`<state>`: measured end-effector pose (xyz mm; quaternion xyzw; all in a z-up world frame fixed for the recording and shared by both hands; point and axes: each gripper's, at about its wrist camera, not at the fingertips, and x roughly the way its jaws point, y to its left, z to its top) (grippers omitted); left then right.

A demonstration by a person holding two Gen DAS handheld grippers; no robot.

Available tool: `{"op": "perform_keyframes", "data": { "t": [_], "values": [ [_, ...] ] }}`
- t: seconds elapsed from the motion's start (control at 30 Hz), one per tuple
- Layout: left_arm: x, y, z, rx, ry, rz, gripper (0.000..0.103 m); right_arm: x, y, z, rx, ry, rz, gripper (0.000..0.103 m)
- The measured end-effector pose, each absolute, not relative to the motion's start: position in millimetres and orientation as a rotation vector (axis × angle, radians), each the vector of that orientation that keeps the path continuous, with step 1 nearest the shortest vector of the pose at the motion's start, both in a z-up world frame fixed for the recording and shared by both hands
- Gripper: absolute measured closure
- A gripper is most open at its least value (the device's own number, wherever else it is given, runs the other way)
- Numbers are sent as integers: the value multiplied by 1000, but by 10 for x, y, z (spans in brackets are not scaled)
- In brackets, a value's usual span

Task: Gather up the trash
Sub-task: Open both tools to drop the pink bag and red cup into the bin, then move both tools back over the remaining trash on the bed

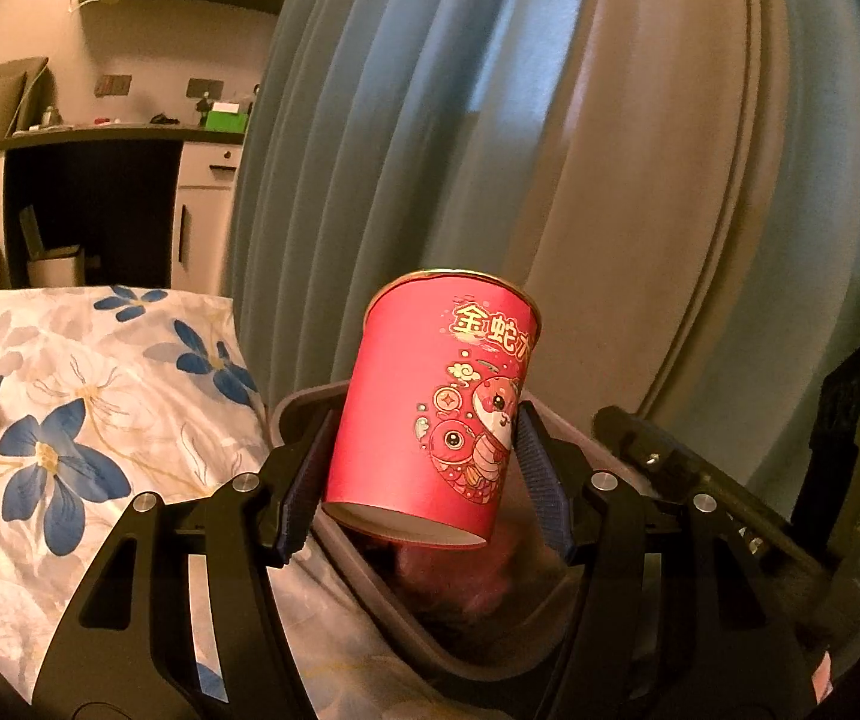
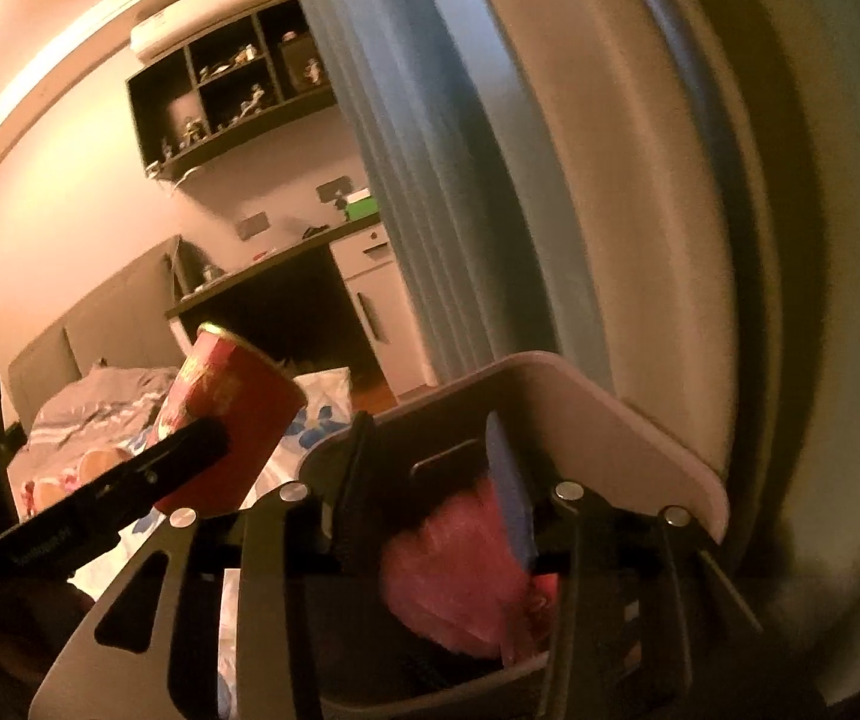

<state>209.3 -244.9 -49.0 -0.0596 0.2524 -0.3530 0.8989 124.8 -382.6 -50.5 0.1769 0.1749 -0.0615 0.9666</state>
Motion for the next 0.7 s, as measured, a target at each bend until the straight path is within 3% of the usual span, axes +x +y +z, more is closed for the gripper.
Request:
{"op": "perform_keyframes", "data": {
  "t": [0.33,0.4,0.47,0.5,0.7],
  "values": [
    [2114,-2737,-729,-118,594,-785,42,878,-3854,-482,383,291,-208,49],
    [2122,-2763,-778,-118,609,-796,37,834,-3835,-477,384,290,-208,47],
    [2105,-2750,-808,-112,609,-805,20,826,-3839,-461,387,288,-209,44],
    [2099,-2727,-812,-108,601,-794,18,818,-3833,-450,387,284,-210,43],
    [2124,-2309,-742,-190,597,-701,10,736,-3699,-321,349,236,-196,30]
  ]
}}
